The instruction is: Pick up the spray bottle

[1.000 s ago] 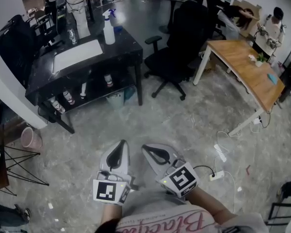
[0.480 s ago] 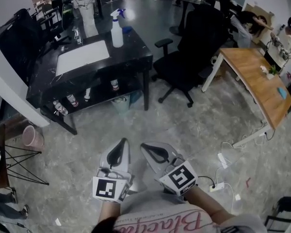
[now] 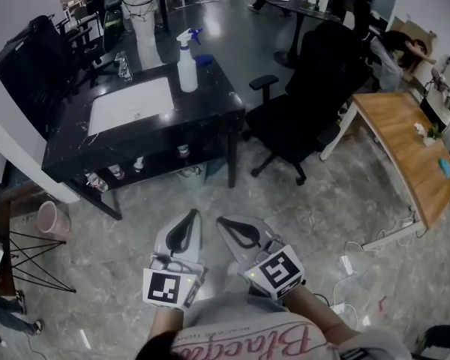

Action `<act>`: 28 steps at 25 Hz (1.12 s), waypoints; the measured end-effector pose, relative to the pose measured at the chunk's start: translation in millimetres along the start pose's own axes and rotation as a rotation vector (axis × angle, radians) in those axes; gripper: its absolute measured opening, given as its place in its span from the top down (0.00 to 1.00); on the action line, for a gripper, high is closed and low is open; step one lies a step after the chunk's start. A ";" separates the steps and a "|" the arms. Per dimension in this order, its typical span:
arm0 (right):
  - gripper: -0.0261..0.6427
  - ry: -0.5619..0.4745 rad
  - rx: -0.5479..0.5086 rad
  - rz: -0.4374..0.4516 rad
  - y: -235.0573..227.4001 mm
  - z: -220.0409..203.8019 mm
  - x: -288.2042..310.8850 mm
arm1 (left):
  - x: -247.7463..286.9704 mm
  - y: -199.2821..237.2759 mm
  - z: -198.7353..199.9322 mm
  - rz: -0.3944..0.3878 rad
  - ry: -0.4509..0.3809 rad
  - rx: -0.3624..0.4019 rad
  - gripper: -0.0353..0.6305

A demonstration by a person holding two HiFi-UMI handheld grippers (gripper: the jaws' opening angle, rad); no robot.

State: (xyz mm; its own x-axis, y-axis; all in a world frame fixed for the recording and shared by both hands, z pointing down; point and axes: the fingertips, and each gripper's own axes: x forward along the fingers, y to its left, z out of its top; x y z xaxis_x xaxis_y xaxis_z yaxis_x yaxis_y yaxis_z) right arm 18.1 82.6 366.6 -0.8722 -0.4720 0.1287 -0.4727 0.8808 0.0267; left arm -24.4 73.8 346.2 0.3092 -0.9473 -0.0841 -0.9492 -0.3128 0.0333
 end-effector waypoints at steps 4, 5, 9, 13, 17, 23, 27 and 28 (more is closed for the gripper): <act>0.96 -0.002 -0.023 0.016 -29.2 3.6 12.6 | 33.5 6.5 2.6 0.004 -0.015 0.012 0.95; 0.96 -0.004 -0.025 0.016 -37.0 4.0 15.4 | 41.6 7.8 2.7 0.002 -0.017 0.018 0.95; 0.96 -0.013 -0.019 0.006 -62.9 5.3 25.7 | 65.7 13.6 0.3 0.000 -0.019 0.027 0.95; 0.96 -0.066 0.010 -0.055 -85.3 11.2 32.2 | 77.5 24.9 -9.3 0.025 0.007 0.017 0.95; 0.96 -0.059 0.020 -0.074 -100.0 9.2 40.2 | 87.2 43.7 -15.2 0.054 0.012 -0.014 0.95; 0.96 -0.022 0.056 -0.096 -130.8 -1.4 63.2 | 120.3 63.1 -24.3 0.040 0.024 -0.018 0.95; 0.96 -0.033 0.048 -0.099 -155.0 5.2 91.9 | 151.7 80.9 -25.7 0.016 0.026 -0.008 0.95; 0.96 -0.037 0.047 -0.101 -162.0 6.8 100.4 | 160.3 87.9 -26.9 0.014 0.027 -0.008 0.95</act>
State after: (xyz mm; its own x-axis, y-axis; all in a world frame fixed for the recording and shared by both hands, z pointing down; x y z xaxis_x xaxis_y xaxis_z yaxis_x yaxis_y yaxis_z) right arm 6.3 -107.8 368.5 -0.8233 -0.5604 0.0906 -0.5633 0.8262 -0.0086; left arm -56.6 -107.4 362.4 0.2979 -0.9529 -0.0569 -0.9529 -0.3004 0.0421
